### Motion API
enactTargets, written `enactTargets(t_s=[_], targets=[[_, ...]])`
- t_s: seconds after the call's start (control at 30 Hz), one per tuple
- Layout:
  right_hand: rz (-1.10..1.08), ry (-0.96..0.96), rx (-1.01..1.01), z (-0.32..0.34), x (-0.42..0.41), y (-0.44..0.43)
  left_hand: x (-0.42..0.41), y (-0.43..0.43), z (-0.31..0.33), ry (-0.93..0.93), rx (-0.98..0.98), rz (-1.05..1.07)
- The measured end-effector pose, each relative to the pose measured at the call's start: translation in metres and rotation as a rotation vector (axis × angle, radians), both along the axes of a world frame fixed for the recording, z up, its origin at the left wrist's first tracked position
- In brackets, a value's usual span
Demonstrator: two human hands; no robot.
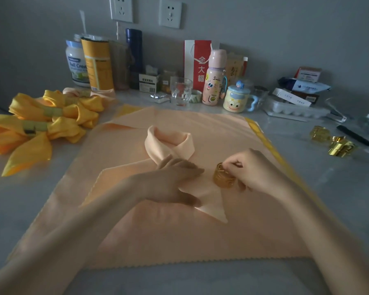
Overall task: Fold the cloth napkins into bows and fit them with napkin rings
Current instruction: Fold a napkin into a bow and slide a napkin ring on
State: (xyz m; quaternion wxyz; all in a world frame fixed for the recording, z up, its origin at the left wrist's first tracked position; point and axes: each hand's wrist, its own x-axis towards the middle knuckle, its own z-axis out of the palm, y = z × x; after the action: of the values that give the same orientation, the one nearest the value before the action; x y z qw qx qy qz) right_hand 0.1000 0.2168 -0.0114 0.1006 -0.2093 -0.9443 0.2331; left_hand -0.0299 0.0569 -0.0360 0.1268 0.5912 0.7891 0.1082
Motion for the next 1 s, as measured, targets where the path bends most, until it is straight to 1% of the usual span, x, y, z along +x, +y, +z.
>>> enactTargets(t_s=[0.1,0.2,0.3,0.43,0.5,0.57,0.7,0.8,0.9,1.0], targets=[[0.043,-0.043,0.057,-0.002,0.004,-0.001,0.004,0.002,-0.002,0.016,0.097,0.095],[0.081,-0.040,0.073,-0.003,0.000,-0.005,0.005,0.008,-0.008,0.081,0.260,0.155],[0.098,-0.004,-0.123,-0.001,-0.002,-0.003,0.006,0.010,-0.014,0.090,0.358,0.185],[0.007,0.082,-0.359,0.000,0.002,0.000,0.010,0.010,-0.017,0.034,0.428,0.220],[-0.012,0.108,-0.503,0.004,0.003,0.000,0.011,0.012,-0.018,0.038,0.417,0.250],[0.028,0.125,-0.565,0.008,0.004,-0.001,0.010,0.014,-0.021,0.028,0.411,0.275],[0.145,0.051,-0.445,0.001,0.002,-0.019,0.007,0.012,-0.023,-0.124,0.446,0.281],[0.188,0.135,-0.345,-0.007,-0.001,-0.020,0.006,0.009,-0.020,-0.221,0.506,0.291],[0.200,0.148,-0.200,-0.015,-0.007,-0.014,0.006,0.009,-0.017,-0.184,0.539,0.259],[0.183,0.167,-0.141,-0.019,-0.010,-0.014,0.009,0.007,-0.019,-0.164,0.579,0.234]])
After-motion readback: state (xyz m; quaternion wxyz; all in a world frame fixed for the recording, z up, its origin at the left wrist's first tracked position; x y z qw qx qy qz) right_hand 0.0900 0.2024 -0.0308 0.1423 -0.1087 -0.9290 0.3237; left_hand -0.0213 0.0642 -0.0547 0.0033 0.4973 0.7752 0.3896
